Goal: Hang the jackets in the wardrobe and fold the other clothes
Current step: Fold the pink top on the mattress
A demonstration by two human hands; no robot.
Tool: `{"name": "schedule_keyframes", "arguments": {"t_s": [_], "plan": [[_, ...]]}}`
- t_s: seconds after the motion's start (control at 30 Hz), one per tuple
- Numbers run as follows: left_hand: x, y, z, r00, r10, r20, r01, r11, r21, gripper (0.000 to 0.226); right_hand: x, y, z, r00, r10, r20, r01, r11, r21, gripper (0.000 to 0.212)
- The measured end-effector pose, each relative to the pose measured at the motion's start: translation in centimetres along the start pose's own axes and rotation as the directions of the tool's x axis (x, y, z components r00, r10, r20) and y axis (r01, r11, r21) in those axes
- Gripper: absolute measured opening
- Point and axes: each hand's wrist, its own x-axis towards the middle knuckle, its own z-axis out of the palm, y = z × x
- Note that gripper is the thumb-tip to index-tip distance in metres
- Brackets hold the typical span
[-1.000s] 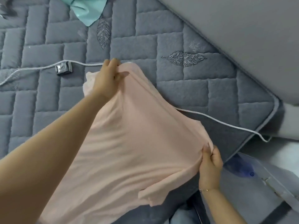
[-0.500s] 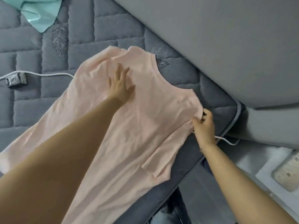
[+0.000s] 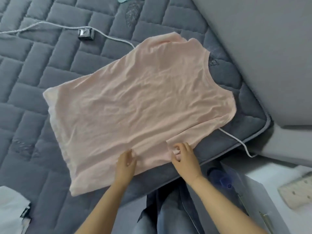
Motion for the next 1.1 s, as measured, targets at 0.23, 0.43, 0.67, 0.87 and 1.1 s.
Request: {"name": "schedule_keyframes", "arguments": {"t_s": [0.23,0.43,0.67,0.87,1.1], "plan": [[-3.6,-6.4,-0.9,0.759,-0.650,-0.038,0.246,0.340,-0.908,0.058,4.7,0.3,2.3,0.988,0.135,-0.082,-0.141,0.987,-0.082,0.039],[-0.3,-7.7,-4.6,0.656,-0.748,0.099,0.137,-0.011,-0.990,0.055,4.4,1.5,2.7,0.962,0.138,-0.235,-0.147,0.989,-0.023,0.016],[-2.3,-9.2,-5.1,0.683,-0.727,0.073,-0.002,-0.101,-0.995,0.033,-4.5,7.9,-4.1,0.829,0.425,-0.362,-0.133,0.780,0.611,0.020],[-4.2,-12.1,-4.4,0.765,-0.632,0.123,-0.047,-0.247,-0.968,0.008,-8.5,12.5,-7.2,0.867,0.445,-0.226,-0.338,0.857,0.390,0.020],[-4.6,-13.2,-4.4,0.823,-0.564,0.076,-0.115,-0.296,-0.948,0.023,-6.2,13.5,-5.7,0.923,0.359,-0.141,-0.368,0.928,-0.048,0.031]]}}
